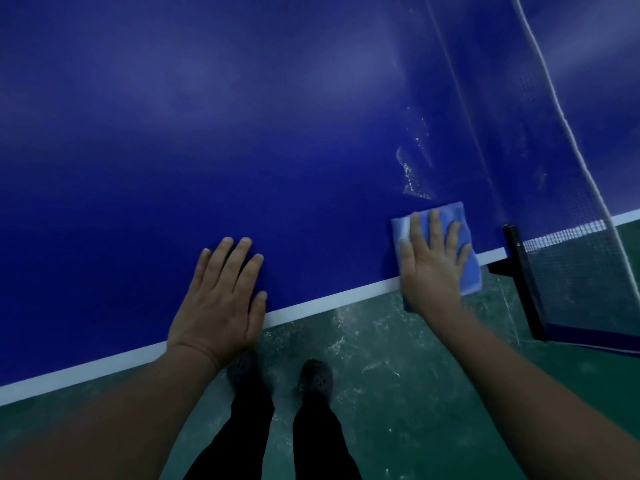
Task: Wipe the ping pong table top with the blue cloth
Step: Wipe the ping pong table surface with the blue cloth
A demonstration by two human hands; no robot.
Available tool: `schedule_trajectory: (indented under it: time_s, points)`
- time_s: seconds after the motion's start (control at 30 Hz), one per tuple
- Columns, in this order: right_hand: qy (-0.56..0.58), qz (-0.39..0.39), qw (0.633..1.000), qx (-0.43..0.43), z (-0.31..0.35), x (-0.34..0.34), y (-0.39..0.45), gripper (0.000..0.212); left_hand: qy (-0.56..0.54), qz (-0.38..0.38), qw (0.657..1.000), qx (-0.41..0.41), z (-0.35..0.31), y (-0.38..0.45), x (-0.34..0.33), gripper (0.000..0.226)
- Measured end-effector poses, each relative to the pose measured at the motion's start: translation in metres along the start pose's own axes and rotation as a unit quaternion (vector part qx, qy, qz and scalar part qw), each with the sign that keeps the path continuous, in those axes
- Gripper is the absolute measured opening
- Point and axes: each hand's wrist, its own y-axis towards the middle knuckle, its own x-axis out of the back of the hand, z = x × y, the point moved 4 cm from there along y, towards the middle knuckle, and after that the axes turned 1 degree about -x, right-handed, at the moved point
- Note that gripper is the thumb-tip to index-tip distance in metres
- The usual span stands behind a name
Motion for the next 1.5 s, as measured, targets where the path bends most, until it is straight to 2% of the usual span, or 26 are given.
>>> schedule_trajectory:
  time_s: [0.07, 0.17, 0.33, 0.4, 0.5, 0.6, 0.67, 0.73, 0.77, 0.8, 0.9, 0.93, 1.0, 1.1, 1.17, 1.2, 1.23, 1.3, 1.33, 1.37, 1.4, 1.5]
  points:
    - [-0.032, 0.015, 0.993, 0.112, 0.041, -0.011, -0.016, 0.057, 0.001, -0.014, 1.000, 0.001, 0.000, -0.001, 0.000, 0.062]
    - [-0.058, 0.032, 0.963, 0.263, 0.105, -0.021, -0.028, 0.055, -0.019, -0.078, 0.997, 0.019, 0.002, -0.003, 0.002, 0.059]
    - [-0.048, 0.045, 0.902, 0.427, 0.232, -0.022, 0.000, 0.059, -0.038, -0.145, 0.988, 0.025, 0.006, -0.009, -0.001, 0.058]
    - [-0.052, 0.042, 0.895, 0.441, 0.269, -0.018, 0.024, 0.057, -0.039, -0.146, 0.988, 0.030, 0.005, -0.008, -0.001, 0.059]
    - [-0.048, 0.009, 0.936, 0.349, 0.267, -0.004, 0.079, 0.055, -0.021, -0.131, 0.991, 0.029, 0.004, -0.007, -0.001, 0.059]
    - [-0.002, -0.029, 0.987, 0.159, 0.187, 0.013, 0.115, 0.056, -0.003, -0.102, 0.995, 0.019, 0.002, -0.005, 0.001, 0.060]
    - [0.041, -0.033, 0.998, 0.041, 0.124, 0.018, 0.109, 0.057, 0.006, -0.079, 0.997, 0.014, 0.002, -0.004, 0.001, 0.059]
    - [0.058, -0.051, 0.996, -0.053, 0.101, 0.013, 0.086, 0.058, 0.012, -0.056, 0.998, 0.012, 0.001, -0.002, 0.001, 0.058]
    - [0.052, -0.063, 0.994, -0.067, 0.109, 0.008, 0.074, 0.058, 0.018, -0.047, 0.999, 0.009, 0.001, -0.002, 0.000, 0.057]
    - [0.041, -0.070, 0.996, -0.044, 0.125, 0.002, 0.065, 0.057, 0.022, -0.040, 0.999, 0.006, 0.000, -0.002, 0.000, 0.057]
    - [0.017, -0.027, 0.990, 0.141, 0.164, -0.006, 0.058, 0.057, 0.029, -0.025, 0.999, -0.002, 0.000, -0.001, -0.002, 0.056]
    - [-0.003, -0.020, 0.988, 0.156, 0.152, -0.002, 0.067, 0.056, 0.033, -0.018, 0.999, -0.005, 0.000, -0.001, -0.002, 0.057]
    - [-0.038, -0.047, 0.996, 0.063, 0.091, 0.011, 0.088, 0.055, 0.037, -0.002, 0.999, -0.006, 0.000, -0.001, -0.003, 0.057]
    - [0.066, -0.060, 0.980, -0.177, -0.005, 0.027, 0.081, 0.058, 0.030, 0.009, 0.999, -0.006, -0.001, 0.001, -0.003, 0.057]
    - [0.088, -0.066, 0.962, -0.249, -0.001, 0.021, 0.059, 0.059, 0.023, 0.009, 1.000, -0.006, -0.001, 0.001, -0.002, 0.057]
    - [0.079, -0.072, 0.966, -0.235, 0.023, 0.014, 0.048, 0.059, 0.024, 0.008, 1.000, -0.004, -0.001, 0.001, -0.002, 0.058]
    - [0.065, -0.078, 0.978, -0.181, 0.053, 0.006, 0.038, 0.058, 0.026, 0.010, 1.000, -0.003, -0.002, 0.001, -0.002, 0.058]
    - [0.022, -0.059, 0.998, 0.018, 0.108, -0.013, 0.016, 0.056, 0.029, 0.011, 1.000, -0.003, -0.001, 0.001, -0.003, 0.059]
    - [0.000, -0.033, 0.995, 0.093, 0.116, -0.018, 0.010, 0.056, 0.030, 0.010, 0.999, -0.003, -0.001, 0.001, -0.003, 0.059]
    - [-0.008, -0.018, 0.993, 0.113, 0.104, -0.014, 0.014, 0.056, 0.030, 0.010, 0.999, -0.004, -0.001, 0.001, -0.004, 0.059]
    - [-0.013, -0.025, 0.997, 0.072, 0.076, -0.009, 0.022, 0.056, 0.029, 0.010, 1.000, -0.003, -0.001, 0.001, -0.004, 0.060]
    - [0.041, -0.041, 0.989, -0.133, -0.019, 0.010, 0.030, 0.056, 0.026, 0.011, 1.000, 0.003, -0.001, 0.001, -0.005, 0.060]
